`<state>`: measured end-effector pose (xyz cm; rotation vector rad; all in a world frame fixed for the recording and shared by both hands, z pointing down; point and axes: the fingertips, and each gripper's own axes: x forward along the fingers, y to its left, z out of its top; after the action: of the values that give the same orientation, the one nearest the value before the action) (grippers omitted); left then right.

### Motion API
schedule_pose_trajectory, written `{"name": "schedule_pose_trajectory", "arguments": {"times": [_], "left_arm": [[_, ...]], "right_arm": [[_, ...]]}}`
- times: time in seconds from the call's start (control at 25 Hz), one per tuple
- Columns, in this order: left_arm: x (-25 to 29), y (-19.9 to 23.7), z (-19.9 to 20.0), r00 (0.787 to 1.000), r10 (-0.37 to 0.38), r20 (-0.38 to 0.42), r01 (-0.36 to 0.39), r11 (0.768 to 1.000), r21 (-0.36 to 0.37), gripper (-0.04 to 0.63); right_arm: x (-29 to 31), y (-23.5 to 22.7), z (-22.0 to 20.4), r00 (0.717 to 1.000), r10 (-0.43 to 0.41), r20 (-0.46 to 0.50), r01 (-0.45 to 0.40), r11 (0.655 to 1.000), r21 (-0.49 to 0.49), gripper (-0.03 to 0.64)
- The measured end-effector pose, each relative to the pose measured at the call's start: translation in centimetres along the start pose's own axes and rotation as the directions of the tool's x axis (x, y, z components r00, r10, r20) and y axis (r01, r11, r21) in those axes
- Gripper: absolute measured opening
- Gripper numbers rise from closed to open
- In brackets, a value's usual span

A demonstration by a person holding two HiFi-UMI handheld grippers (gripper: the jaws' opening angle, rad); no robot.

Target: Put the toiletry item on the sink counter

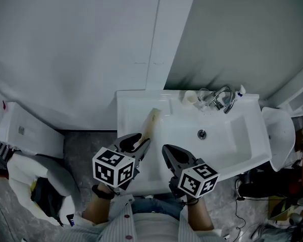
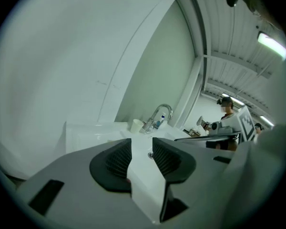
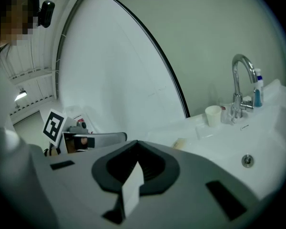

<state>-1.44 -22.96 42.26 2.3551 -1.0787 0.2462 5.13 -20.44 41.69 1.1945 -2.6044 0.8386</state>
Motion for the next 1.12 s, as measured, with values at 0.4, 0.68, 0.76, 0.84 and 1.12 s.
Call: {"name": "schedule_pose_trajectory", "arguments": {"times": [0.4, 0.68, 0.76, 0.84, 1.12], "left_arm": [[-2.4, -3.4, 3.0, 0.997, -0.063, 0.050, 0.056, 0.989, 0.137, 0.054], [-3.6, -5.7, 3.9, 0.989, -0.122, 0.082, 0.103, 0.973, 0.206, 0.025], [-3.8, -6.1, 4.0, 0.988, -0.131, 0.087, 0.109, 0.970, 0.218, 0.020], [-3.9, -6.3, 3.8, 0.987, -0.140, 0.079, 0.119, 0.967, 0.225, 0.017], [-4.1, -6.7, 4.1, 0.984, -0.158, 0.085, 0.135, 0.965, 0.225, 0.017]], "right_arm": [[-0.7, 2.7, 4.0, 0.996, 0.020, 0.087, -0.010, 0.993, -0.119, 0.011], [-1.5, 4.2, 5.5, 0.992, 0.034, 0.124, -0.013, 0.986, -0.166, 0.009], [-1.7, 4.4, 5.5, 0.991, 0.042, 0.125, -0.021, 0.986, -0.165, 0.009], [-1.9, 4.4, 5.4, 0.991, 0.039, 0.126, -0.019, 0.987, -0.161, 0.009], [-2.3, 4.2, 5.6, 0.993, 0.015, 0.119, 0.005, 0.986, -0.169, 0.009]]}}
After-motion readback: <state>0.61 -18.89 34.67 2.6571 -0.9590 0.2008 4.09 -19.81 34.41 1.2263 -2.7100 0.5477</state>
